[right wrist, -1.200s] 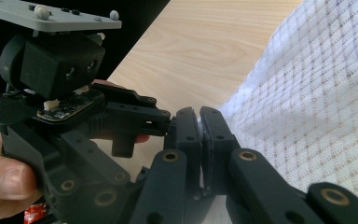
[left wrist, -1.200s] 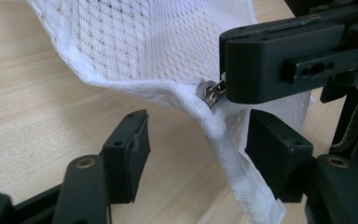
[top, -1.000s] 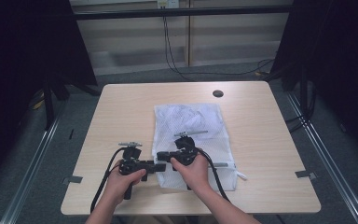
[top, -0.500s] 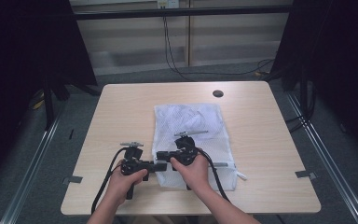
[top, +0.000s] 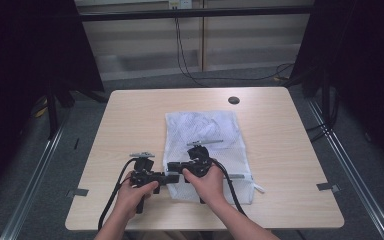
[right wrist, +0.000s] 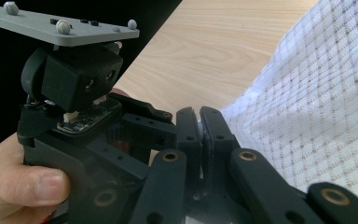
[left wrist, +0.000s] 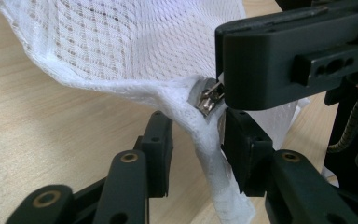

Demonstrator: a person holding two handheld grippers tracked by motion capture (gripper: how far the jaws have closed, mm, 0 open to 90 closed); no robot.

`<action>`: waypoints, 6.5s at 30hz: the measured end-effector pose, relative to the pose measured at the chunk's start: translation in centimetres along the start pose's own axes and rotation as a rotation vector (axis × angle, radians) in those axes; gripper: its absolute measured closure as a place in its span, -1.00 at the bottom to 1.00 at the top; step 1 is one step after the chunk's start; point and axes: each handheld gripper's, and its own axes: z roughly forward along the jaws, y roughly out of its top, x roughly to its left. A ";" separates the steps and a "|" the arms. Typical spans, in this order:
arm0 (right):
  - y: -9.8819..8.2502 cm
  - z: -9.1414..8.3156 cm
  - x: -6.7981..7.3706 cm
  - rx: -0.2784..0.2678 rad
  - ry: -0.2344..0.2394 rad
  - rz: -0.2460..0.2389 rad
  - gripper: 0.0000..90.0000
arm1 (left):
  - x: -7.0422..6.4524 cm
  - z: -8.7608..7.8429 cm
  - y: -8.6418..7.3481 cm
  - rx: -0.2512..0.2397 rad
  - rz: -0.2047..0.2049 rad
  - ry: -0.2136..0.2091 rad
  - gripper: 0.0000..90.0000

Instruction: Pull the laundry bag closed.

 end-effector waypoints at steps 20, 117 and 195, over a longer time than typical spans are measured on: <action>0.2 -0.5 -0.3 0.019 0.009 0.051 0.94 | 0.0 -0.1 0.0 -0.015 -0.058 -0.037 0.96; 0.0 -4.3 -4.3 0.048 0.007 0.129 0.94 | 0.1 -0.7 0.2 0.002 -0.124 -0.090 0.96; -0.4 -7.1 -6.2 0.038 -0.029 0.135 0.94 | 0.4 -1.1 0.1 0.014 -0.132 -0.073 0.96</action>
